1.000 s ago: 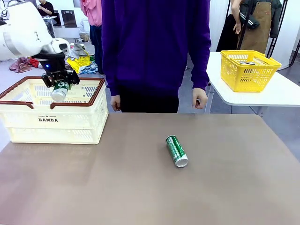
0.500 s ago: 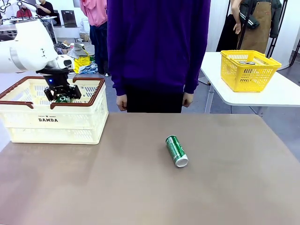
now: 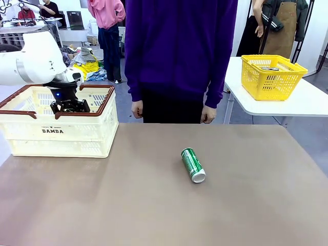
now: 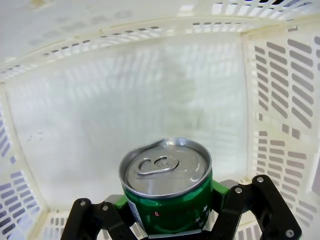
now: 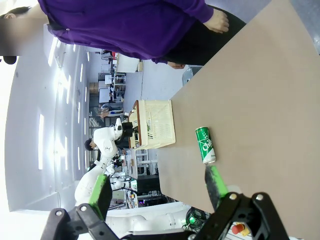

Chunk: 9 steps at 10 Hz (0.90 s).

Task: Place the drinks into the Shopping basket.
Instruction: Pick up one drink and place it into the Shopping basket.

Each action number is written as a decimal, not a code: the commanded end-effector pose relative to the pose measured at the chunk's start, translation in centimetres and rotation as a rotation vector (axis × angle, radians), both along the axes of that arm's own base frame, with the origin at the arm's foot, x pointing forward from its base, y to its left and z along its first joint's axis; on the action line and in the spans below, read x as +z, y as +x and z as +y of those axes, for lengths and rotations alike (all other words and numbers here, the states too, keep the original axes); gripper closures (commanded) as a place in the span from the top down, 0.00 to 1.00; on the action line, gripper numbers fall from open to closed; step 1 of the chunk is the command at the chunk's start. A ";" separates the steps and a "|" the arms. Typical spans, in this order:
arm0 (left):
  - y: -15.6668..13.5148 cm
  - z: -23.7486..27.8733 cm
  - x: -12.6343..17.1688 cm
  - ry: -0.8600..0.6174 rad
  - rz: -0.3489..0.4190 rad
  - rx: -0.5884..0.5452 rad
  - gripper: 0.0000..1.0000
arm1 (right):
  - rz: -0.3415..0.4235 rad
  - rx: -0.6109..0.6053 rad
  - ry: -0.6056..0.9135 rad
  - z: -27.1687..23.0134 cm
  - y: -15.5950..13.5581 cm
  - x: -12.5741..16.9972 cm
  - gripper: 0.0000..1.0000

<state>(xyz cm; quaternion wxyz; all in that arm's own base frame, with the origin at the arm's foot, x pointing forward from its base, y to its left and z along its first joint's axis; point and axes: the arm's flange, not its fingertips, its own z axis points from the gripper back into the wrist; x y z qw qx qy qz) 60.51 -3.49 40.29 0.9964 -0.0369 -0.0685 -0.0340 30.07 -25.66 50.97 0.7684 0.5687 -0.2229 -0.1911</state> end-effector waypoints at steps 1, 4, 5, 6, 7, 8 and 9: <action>0.5 -0.4 0.2 0.045 0.002 -0.005 0.00 | -0.027 0.006 0.002 -0.1 0.1 0.1 1.00; 0.5 -0.5 0.5 0.043 0.014 -0.005 1.00 | -0.027 0.006 0.002 -0.1 0.1 0.1 1.00; 0.4 -0.4 0.6 0.046 0.011 0.001 1.00 | -0.027 0.006 0.002 -0.1 0.1 0.1 1.00; 0.3 -0.3 0.7 0.046 0.006 0.004 1.00 | -0.027 0.006 0.002 -0.1 0.1 0.1 1.00; 0.1 -0.2 1.1 0.039 -0.001 0.007 1.00 | -0.027 0.006 0.002 -0.1 0.1 0.1 1.00; -0.1 -0.1 1.5 0.034 -0.006 0.004 1.00 | -0.027 0.006 0.002 -0.1 0.1 0.1 1.00; -0.4 0.0 2.0 0.034 -0.012 -0.002 1.00 | -0.027 0.006 0.002 -0.1 0.1 0.1 1.00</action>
